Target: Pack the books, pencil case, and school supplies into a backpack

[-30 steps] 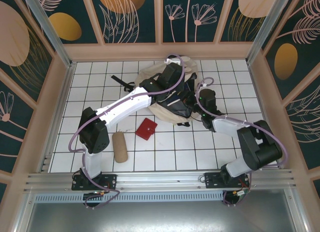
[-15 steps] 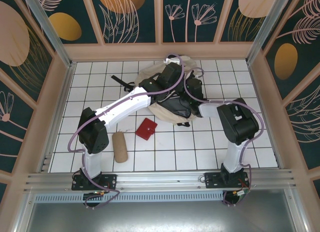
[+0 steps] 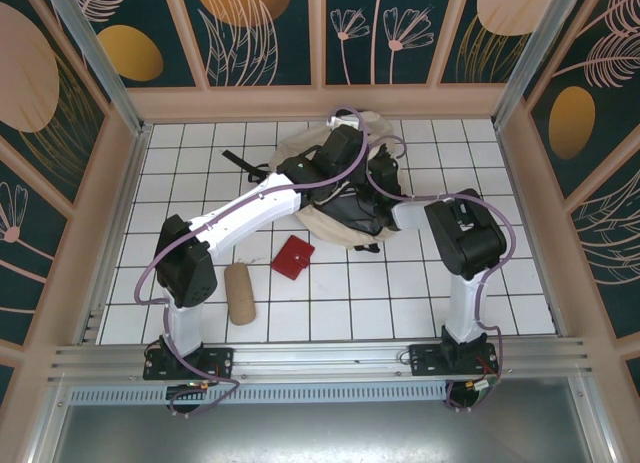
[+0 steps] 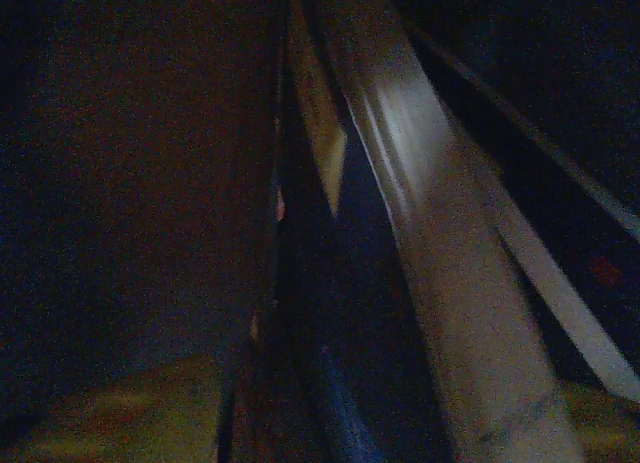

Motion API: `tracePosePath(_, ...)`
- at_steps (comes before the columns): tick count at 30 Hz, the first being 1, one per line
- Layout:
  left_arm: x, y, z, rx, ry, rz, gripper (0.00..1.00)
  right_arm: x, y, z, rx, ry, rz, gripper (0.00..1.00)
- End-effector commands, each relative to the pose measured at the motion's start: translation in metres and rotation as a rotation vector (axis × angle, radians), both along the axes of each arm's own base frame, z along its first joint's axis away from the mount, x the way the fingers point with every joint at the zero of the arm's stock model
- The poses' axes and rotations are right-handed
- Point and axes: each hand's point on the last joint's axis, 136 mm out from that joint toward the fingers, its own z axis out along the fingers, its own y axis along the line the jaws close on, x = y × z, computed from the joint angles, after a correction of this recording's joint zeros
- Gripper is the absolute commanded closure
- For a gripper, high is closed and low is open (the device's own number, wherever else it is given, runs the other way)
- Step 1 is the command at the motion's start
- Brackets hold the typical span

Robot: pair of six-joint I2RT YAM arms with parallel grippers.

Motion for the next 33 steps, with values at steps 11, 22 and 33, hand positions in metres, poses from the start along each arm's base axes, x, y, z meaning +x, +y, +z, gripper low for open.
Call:
tracePosePath(11,0.020,-0.007,0.073,-0.114,-0.136,0.060,1.00,-0.080,-0.036,0.013,-0.005,0.219,-0.008,0.31)
tracePosePath(22,0.015,-0.013,0.055,-0.133,-0.088,0.017,1.00,-0.149,-0.086,0.013,-0.141,0.222,-0.052,0.39)
tracePosePath(33,0.001,0.050,0.031,-0.162,-0.009,0.074,0.17,-0.150,-0.127,0.080,-0.486,0.052,-0.080,0.39)
